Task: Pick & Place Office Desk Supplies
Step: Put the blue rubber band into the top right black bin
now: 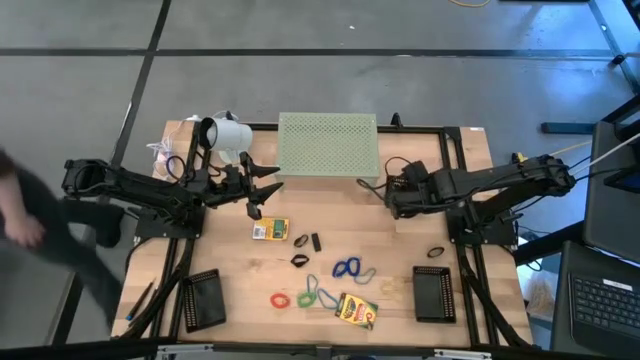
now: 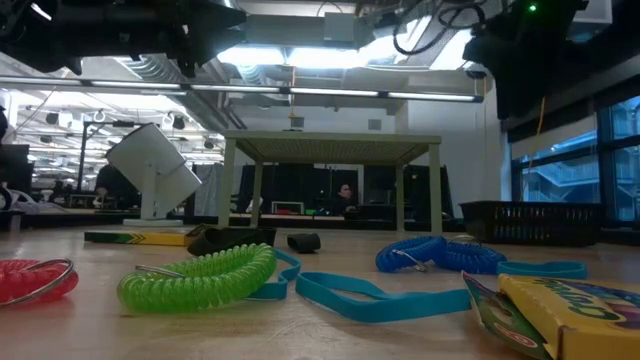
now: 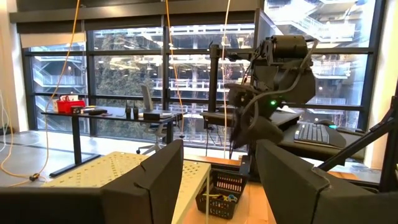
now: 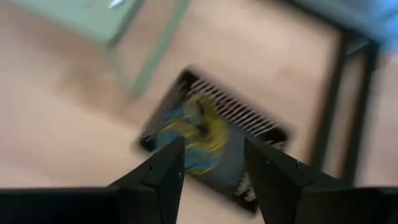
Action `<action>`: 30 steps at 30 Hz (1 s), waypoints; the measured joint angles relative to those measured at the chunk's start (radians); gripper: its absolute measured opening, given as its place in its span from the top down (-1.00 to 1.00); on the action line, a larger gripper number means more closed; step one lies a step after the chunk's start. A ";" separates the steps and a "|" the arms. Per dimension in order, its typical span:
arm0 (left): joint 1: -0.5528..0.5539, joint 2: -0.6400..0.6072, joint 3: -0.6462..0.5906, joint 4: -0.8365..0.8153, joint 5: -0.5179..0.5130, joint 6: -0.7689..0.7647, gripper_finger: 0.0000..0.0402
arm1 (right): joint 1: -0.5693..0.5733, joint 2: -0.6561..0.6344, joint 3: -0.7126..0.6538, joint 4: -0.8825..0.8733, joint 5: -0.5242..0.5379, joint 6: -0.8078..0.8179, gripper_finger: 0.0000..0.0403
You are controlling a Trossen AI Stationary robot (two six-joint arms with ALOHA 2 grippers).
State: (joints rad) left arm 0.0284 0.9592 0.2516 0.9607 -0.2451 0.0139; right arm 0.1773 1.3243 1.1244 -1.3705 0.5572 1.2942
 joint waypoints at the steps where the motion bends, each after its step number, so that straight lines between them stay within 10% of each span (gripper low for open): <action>1: 0.000 0.000 0.000 0.000 0.000 0.000 0.01 | 0.003 0.000 0.000 0.043 -0.042 0.000 0.16; 13: 0.000 0.000 0.000 -0.008 0.001 0.000 0.01 | 0.197 0.078 -0.050 0.709 -0.262 -0.518 0.23; 30: 0.000 0.000 0.000 -0.018 0.000 0.000 0.01 | 0.324 0.356 -0.052 0.705 -0.472 -0.649 0.23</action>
State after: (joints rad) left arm 0.0282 0.9596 0.2516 0.9432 -0.2447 0.0135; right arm 0.5018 1.6808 1.0725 -0.6654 0.0853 0.6453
